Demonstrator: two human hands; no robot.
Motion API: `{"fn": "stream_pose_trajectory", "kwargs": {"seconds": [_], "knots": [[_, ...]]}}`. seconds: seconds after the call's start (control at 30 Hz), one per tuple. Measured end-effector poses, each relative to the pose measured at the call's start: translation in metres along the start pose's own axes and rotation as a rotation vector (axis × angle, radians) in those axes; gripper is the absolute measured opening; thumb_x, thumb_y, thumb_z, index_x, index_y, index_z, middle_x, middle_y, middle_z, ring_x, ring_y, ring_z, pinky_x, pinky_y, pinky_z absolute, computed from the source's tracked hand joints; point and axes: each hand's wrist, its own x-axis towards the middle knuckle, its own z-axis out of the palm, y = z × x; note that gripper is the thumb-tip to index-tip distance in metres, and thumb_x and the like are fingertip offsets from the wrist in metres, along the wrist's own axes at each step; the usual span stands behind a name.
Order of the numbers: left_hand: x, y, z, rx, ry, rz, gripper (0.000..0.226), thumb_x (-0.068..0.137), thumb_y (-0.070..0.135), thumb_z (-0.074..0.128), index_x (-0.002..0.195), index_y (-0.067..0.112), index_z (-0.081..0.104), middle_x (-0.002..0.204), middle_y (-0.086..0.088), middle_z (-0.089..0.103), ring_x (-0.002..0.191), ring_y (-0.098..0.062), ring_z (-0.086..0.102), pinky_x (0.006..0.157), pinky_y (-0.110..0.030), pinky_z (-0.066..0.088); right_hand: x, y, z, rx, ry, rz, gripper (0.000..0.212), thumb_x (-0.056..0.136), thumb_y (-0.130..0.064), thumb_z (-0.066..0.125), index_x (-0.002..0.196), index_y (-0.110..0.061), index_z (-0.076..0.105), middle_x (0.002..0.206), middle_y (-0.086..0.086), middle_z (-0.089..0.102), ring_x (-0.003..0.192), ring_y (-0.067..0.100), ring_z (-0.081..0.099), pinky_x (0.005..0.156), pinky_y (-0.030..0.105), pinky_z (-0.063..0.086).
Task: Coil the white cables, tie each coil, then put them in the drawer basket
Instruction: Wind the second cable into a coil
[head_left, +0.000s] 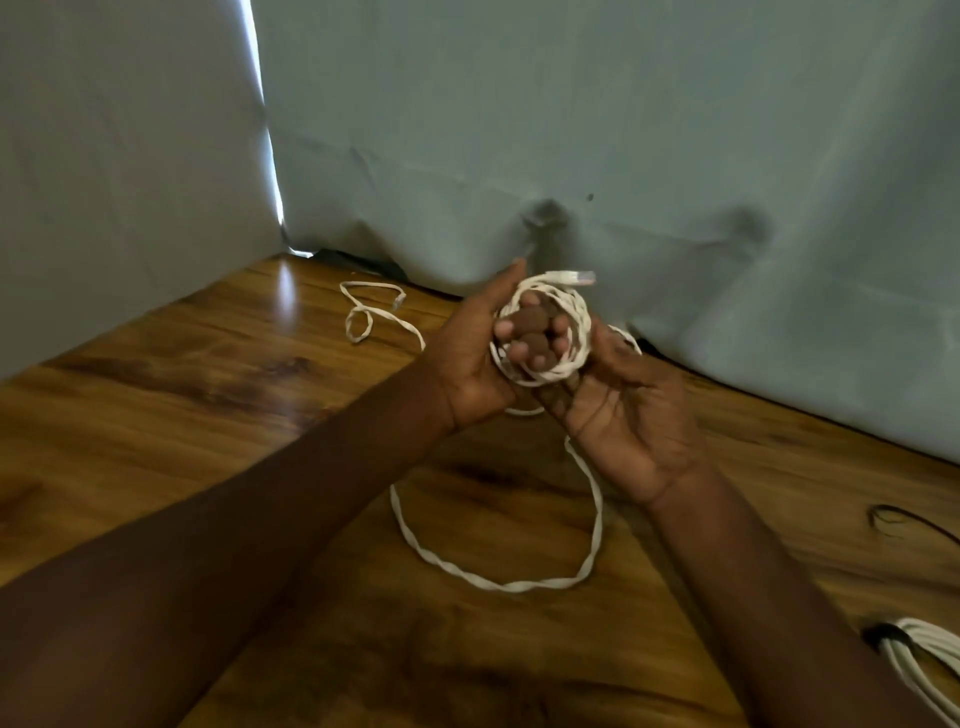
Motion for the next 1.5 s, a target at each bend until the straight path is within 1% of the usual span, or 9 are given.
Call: {"fn": "stream_pose_trajectory", "kwargs": {"seconds": [0.07, 0.13, 0.27, 0.4, 0.5, 0.73, 0.9, 1.03, 1.5], "knots": [[0.0, 0.008, -0.007, -0.058, -0.023, 0.005, 0.055, 0.11, 0.041, 0.028, 0.07, 0.008, 0.046, 0.035, 0.003, 0.038, 0.036, -0.011, 0.049, 0.049, -0.022, 0.049, 0.0, 0.005, 0.004, -0.104, -0.018, 0.004, 0.054, 0.104, -0.012, 0.051, 0.156, -0.006, 0.04, 0.159, 0.022, 0.043, 0.145, 0.04, 0.042, 0.111, 0.053, 0.043], [0.0, 0.008, -0.013, -0.067, -0.028, -0.014, 0.057, 0.109, 0.037, 0.032, 0.066, 0.007, 0.056, 0.036, 0.003, 0.038, 0.038, -0.012, 0.048, 0.047, -0.023, 0.047, -0.001, 0.009, 0.01, -0.18, 0.026, -0.016, 0.053, 0.1, -0.007, 0.054, 0.153, -0.01, 0.044, 0.14, 0.015, 0.063, 0.118, 0.03, 0.066, 0.09, 0.044, 0.06], [0.002, 0.001, -0.012, -0.042, -0.011, -0.08, 0.037, 0.108, 0.033, 0.036, 0.074, 0.019, 0.035, 0.038, 0.006, 0.035, 0.035, -0.011, 0.042, 0.046, -0.022, 0.044, -0.006, 0.009, 0.01, -0.291, 0.138, -0.062, 0.048, 0.1, 0.003, 0.053, 0.145, -0.015, 0.05, 0.115, 0.014, 0.075, 0.09, 0.024, 0.074, 0.062, 0.032, 0.06], [0.004, 0.002, -0.018, -0.083, 0.033, -0.036, 0.038, 0.107, 0.029, 0.038, 0.072, 0.018, 0.04, 0.038, 0.007, 0.036, 0.033, -0.008, 0.04, 0.043, -0.021, 0.043, -0.005, 0.008, 0.01, -0.382, 0.173, -0.032, 0.044, 0.098, -0.012, 0.063, 0.141, -0.02, 0.056, 0.113, 0.011, 0.075, 0.088, 0.018, 0.073, 0.058, 0.027, 0.057], [0.006, 0.002, -0.023, -0.133, 0.043, -0.03, 0.045, 0.107, 0.028, 0.042, 0.064, 0.016, 0.046, 0.039, 0.007, 0.035, 0.033, -0.008, 0.038, 0.043, -0.021, 0.04, -0.002, 0.006, 0.008, -0.305, 0.197, 0.038, 0.056, 0.089, -0.021, 0.07, 0.143, -0.009, 0.057, 0.117, 0.009, 0.073, 0.093, 0.017, 0.07, 0.065, 0.022, 0.06], [0.005, 0.01, -0.023, -0.148, -0.016, 0.066, 0.028, 0.109, 0.029, 0.039, 0.085, 0.015, 0.045, 0.042, 0.007, 0.04, 0.035, -0.009, 0.042, 0.043, -0.024, 0.043, -0.008, 0.003, 0.015, -0.27, 0.082, 0.056, 0.059, 0.078, 0.007, 0.065, 0.136, -0.004, 0.058, 0.126, 0.01, 0.073, 0.103, 0.022, 0.075, 0.078, 0.029, 0.062], [0.005, 0.011, -0.015, -0.079, -0.057, 0.074, 0.039, 0.11, 0.036, 0.033, 0.078, 0.015, 0.04, 0.044, 0.003, 0.042, 0.037, -0.014, 0.047, 0.046, -0.023, 0.044, -0.004, 0.013, 0.018, -0.185, 0.193, 0.048, 0.048, 0.088, 0.013, 0.056, 0.134, 0.003, 0.061, 0.111, 0.011, 0.073, 0.089, 0.016, 0.072, 0.074, 0.02, 0.061], [0.007, 0.005, -0.017, -0.085, -0.094, 0.056, 0.043, 0.11, 0.038, 0.031, 0.077, 0.013, 0.041, 0.044, 0.002, 0.042, 0.035, -0.015, 0.045, 0.046, -0.024, 0.04, -0.005, 0.021, 0.022, -0.181, 0.272, -0.023, 0.029, 0.091, 0.011, 0.053, 0.111, 0.0, 0.07, 0.101, 0.008, 0.075, 0.086, 0.015, 0.073, 0.081, 0.026, 0.062], [0.0, 0.014, -0.021, -0.039, -0.173, 0.029, 0.042, 0.11, 0.038, 0.027, 0.08, 0.013, 0.041, 0.047, 0.001, 0.042, 0.035, -0.014, 0.042, 0.046, -0.026, 0.039, -0.009, 0.014, 0.033, -0.033, 0.304, 0.119, 0.02, 0.084, 0.012, 0.054, 0.091, 0.0, 0.067, 0.099, 0.012, 0.065, 0.073, 0.016, 0.058, 0.063, 0.019, 0.05]]}}
